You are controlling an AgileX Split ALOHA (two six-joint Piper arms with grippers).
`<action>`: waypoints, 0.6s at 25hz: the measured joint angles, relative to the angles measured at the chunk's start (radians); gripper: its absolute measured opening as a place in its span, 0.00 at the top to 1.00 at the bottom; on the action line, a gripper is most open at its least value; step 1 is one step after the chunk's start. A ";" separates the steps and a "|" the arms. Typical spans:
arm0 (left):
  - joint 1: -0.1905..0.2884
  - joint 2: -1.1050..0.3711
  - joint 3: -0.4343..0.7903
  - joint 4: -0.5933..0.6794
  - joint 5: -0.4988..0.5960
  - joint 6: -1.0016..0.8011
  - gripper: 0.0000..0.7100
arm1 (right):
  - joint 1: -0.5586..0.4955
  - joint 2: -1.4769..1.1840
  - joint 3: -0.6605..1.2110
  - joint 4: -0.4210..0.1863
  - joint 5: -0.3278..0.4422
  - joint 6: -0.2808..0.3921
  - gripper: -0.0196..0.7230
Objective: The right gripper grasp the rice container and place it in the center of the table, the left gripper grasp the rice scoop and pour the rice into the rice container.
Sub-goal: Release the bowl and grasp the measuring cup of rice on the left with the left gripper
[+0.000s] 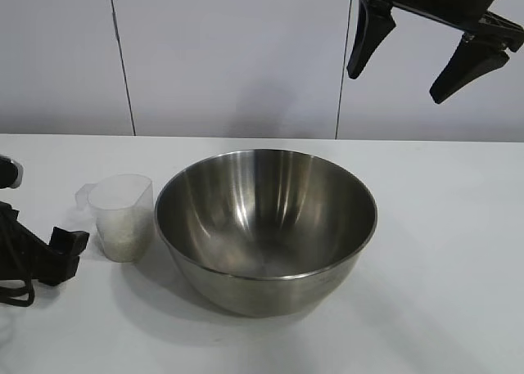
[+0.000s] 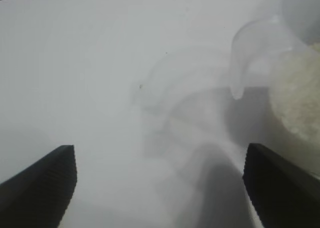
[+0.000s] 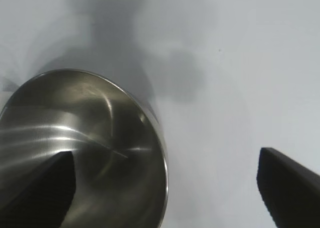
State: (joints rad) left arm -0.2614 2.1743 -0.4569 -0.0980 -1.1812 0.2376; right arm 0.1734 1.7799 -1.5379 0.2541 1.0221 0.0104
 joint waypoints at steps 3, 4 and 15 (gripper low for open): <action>0.000 0.001 -0.018 0.000 0.011 0.000 0.09 | 0.000 0.000 0.000 0.000 -0.001 0.000 0.05; 0.000 0.002 -0.024 0.000 0.016 0.000 0.09 | 0.000 0.000 0.000 0.000 -0.001 0.000 0.05; 0.000 0.004 -0.057 0.000 0.030 0.001 0.09 | 0.000 0.000 0.000 0.000 -0.002 0.000 0.05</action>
State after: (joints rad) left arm -0.2614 2.1779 -0.5142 -0.0980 -1.1514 0.2385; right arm 0.1734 1.7799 -1.5379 0.2541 1.0203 0.0104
